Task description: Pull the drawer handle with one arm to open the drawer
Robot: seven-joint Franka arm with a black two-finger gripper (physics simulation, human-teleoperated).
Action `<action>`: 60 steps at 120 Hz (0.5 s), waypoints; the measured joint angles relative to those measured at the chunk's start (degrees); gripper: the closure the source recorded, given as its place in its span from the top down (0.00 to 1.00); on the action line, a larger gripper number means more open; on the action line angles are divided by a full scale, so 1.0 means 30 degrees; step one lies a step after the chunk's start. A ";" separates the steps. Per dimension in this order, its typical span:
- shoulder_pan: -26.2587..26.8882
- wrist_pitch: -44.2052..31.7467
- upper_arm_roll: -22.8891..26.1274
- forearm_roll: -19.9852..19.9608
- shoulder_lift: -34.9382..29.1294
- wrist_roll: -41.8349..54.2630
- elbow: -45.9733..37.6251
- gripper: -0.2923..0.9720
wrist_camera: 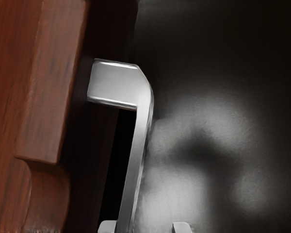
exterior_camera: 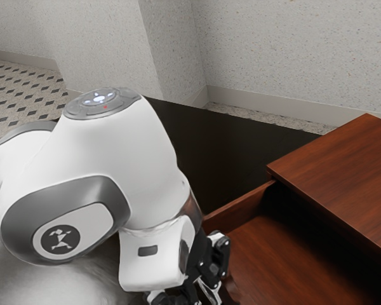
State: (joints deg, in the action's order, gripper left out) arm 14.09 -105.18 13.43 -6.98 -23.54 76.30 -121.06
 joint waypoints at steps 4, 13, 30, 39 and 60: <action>0.0022 -0.0003 0.0001 -0.0002 -0.0089 0.0004 0.0031 0.23; 0.0087 0.0038 -0.0009 -0.0021 -0.0349 0.0017 0.0151 0.25; 0.0113 0.0178 -0.0020 -0.0038 -0.0721 0.0040 0.1229 0.29; 0.0110 0.0409 -0.0021 -0.0085 -0.0896 0.0041 0.2218 0.36; 0.0094 0.0813 -0.0288 -0.0355 -0.1105 -0.0033 0.3430 0.58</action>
State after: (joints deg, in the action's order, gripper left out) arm 14.37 -102.74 12.56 -8.05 -26.85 76.20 -110.77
